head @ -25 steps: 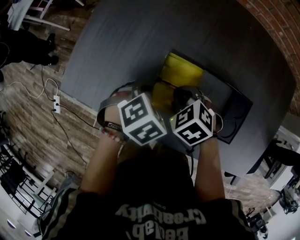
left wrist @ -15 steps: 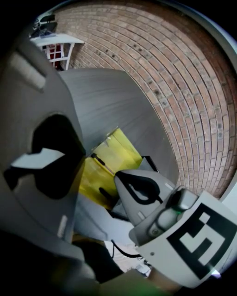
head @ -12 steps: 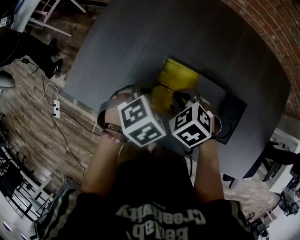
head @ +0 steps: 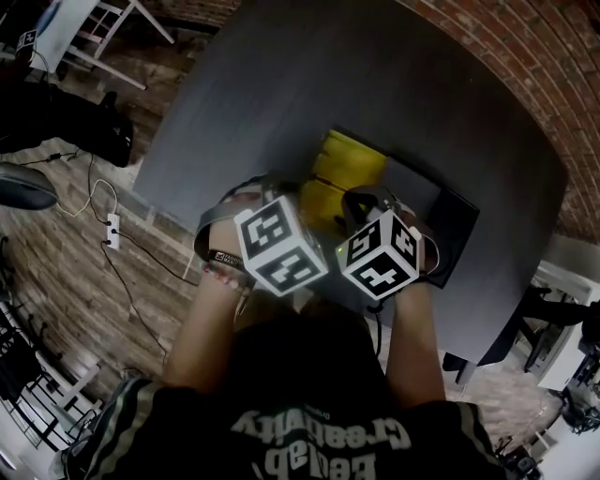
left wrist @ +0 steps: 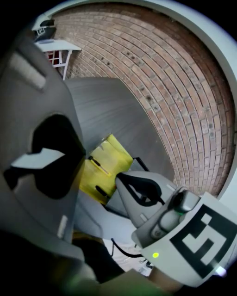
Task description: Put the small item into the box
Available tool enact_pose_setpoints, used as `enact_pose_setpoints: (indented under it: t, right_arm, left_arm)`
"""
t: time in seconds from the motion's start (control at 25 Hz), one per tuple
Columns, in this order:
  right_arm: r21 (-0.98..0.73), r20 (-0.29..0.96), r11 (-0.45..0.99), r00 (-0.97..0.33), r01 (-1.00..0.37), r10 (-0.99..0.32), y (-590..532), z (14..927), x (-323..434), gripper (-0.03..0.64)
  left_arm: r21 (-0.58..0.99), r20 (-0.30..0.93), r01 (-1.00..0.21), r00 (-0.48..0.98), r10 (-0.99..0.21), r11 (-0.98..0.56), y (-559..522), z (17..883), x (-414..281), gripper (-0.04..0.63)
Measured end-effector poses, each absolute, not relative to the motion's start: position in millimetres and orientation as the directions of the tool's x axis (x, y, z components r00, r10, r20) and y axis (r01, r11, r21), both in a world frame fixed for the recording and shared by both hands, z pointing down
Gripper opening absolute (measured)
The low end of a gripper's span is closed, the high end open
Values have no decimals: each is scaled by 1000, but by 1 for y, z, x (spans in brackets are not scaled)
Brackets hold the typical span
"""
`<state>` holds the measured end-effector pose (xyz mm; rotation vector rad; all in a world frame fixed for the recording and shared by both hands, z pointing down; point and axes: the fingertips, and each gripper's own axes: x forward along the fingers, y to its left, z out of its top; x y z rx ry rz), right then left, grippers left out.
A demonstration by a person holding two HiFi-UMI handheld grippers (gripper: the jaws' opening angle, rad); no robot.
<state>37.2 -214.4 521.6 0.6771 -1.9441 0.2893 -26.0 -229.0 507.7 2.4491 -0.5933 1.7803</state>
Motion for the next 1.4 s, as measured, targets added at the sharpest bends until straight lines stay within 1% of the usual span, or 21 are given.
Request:
enact_pose_setpoints:
  t: [0.8,1.4]
  right_arm:
    - [207,838,803,-322,-560,-441,-198,436,37,6]
    - [265,797,785,-330,-560,-505,-195,378,36,6]
  left_arm:
    - [-281,883,-332,277,-378,-900,-212,428,-29,2]
    - [-328,856,-330,293,-427,-885,-212,380,-38,2]
